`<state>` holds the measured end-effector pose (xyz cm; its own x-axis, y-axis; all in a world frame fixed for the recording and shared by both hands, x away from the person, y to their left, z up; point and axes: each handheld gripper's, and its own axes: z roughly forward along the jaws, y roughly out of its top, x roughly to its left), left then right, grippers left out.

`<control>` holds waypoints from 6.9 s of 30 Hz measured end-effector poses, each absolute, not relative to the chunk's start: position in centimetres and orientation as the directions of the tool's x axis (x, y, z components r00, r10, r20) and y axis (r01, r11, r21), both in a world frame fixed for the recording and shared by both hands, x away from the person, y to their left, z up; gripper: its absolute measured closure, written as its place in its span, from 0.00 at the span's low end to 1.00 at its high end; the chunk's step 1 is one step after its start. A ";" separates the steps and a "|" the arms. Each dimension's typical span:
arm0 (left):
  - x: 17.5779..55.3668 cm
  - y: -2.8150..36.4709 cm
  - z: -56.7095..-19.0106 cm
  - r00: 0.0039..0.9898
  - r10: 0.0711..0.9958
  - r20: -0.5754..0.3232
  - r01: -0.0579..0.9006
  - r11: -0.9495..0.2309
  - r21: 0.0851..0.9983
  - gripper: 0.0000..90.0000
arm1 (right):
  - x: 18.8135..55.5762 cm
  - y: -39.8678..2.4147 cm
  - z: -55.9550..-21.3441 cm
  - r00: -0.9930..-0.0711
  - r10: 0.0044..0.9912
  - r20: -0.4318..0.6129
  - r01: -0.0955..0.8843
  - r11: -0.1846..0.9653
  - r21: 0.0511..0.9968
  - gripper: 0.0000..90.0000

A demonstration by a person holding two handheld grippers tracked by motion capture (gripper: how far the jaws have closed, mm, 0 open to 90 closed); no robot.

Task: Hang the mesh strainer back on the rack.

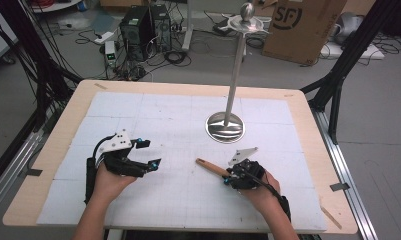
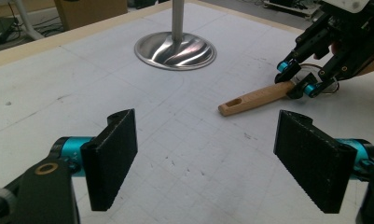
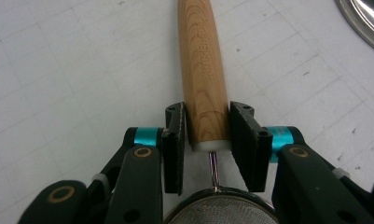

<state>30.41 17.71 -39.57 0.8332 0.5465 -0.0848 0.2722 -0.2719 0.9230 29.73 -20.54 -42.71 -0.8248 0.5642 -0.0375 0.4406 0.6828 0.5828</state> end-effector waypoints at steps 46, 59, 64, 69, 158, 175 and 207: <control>30.4 17.8 -39.6 0.835 0.544 -0.087 0.274 -0.274 0.922 0.25 | 31.0 -21.6 -38.3 -0.821 0.570 -0.018 0.441 0.654 0.614 0.76; 30.4 17.8 -39.6 0.835 0.543 -0.090 0.276 -0.270 0.923 0.25 | 31.3 -24.5 -34.1 -0.794 0.607 -0.013 0.387 0.522 0.760 0.76; 30.4 17.8 -39.6 0.836 0.541 -0.090 0.275 -0.271 0.922 0.25 | 31.6 -25.4 -31.7 -0.782 0.622 -0.034 0.363 0.499 0.787 0.76; 30.4 17.8 -39.6 0.836 0.541 -0.091 0.275 -0.270 0.923 0.25 | 31.9 -26.0 -29.5 -0.775 0.630 -0.045 0.333 0.469 0.818 0.76; 30.5 17.9 -39.8 0.836 0.540 -0.102 0.283 -0.265 0.922 0.25 | 39.8 -27.4 -20.8 -0.689 0.724 -0.030 0.244 0.271 0.931 0.75; 30.5 17.9 -39.8 0.837 0.538 -0.101 0.282 -0.265 0.922 0.25 | 38.9 -26.9 -21.4 -0.693 0.720 -0.043 0.254 0.300 0.919 0.47; 30.4 17.9 -39.6 0.847 0.518 -0.120 0.283 -0.248 0.927 0.25 | 34.6 -28.0 -25.9 -0.750 0.660 -0.052 0.201 0.303 0.932 0.34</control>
<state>30.44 17.94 -39.65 0.8468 0.5181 -0.1202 0.2831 -0.2477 0.9266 34.57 -27.96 -25.87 -0.7497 0.6597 -0.0524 0.2013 0.3027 0.9316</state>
